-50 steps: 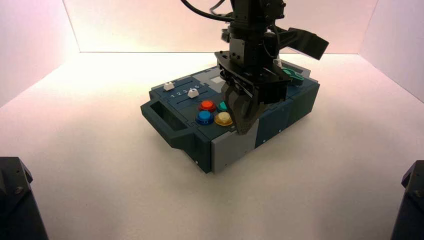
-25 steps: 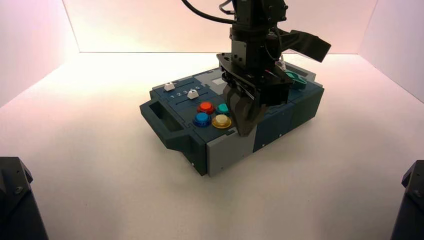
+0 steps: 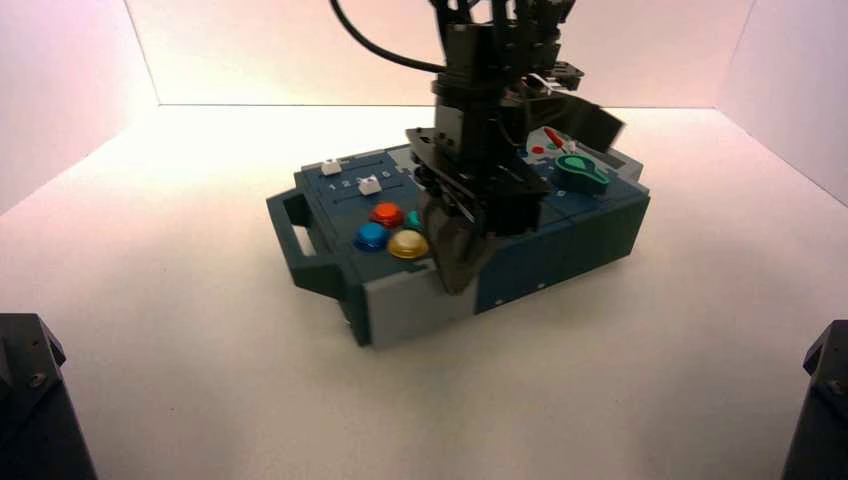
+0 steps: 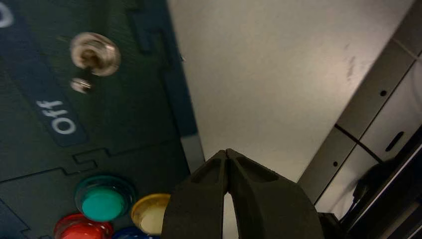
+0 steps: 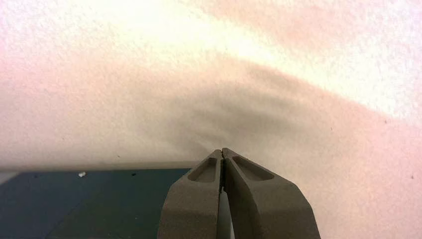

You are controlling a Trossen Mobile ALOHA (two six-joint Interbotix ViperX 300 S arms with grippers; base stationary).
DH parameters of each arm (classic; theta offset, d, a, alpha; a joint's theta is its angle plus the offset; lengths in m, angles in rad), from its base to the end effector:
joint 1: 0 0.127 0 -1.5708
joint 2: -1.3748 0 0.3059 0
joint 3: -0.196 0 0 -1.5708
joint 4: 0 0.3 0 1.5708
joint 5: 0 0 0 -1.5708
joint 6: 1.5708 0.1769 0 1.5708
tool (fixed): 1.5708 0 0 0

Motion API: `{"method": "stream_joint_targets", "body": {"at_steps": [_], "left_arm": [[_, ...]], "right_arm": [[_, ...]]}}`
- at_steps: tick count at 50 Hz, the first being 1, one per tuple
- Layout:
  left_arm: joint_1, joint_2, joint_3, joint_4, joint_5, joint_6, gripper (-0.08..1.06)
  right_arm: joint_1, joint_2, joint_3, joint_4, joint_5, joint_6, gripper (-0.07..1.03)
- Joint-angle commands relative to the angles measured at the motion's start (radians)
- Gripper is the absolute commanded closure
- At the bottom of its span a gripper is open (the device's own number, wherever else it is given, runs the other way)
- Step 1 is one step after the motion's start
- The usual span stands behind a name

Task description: Move the bottom slider to position 4.

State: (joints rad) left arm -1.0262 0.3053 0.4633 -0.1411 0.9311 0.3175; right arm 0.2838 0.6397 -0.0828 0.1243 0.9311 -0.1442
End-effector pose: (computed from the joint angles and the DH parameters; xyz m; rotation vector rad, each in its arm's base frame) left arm 0.1595 -0.3019 0.0123 0.9442 1.5058 -1.0396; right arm 0.4720 0.1560 -0.0018 -0.1930 1.4754 0.3620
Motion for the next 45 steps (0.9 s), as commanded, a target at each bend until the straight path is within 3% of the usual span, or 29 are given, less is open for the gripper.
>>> {"method": "stream_joint_targets", "body": {"at_steps": [1, 17, 29, 45], "left_arm": [[0.103, -0.008, 0.006, 0.052, -0.009, 0.008, 1.01], [0.192, -0.021, 0.031, 0.080, -0.020, 0.008, 1.01], [0.192, -0.031, 0.035, 0.078, -0.038, 0.008, 1.01], [0.130, -0.252, 0.037, 0.060, -0.035, -0.005, 1.01]], "right_arm": [[0.017, -0.046, 0.052, 0.005, 0.002, -0.014, 0.99], [0.015, -0.109, 0.150, 0.003, -0.037, -0.015, 0.99], [-0.005, -0.110, 0.183, -0.005, -0.067, -0.015, 0.99], [-0.012, -0.192, 0.193, -0.008, -0.087, -0.020, 0.99]]}}
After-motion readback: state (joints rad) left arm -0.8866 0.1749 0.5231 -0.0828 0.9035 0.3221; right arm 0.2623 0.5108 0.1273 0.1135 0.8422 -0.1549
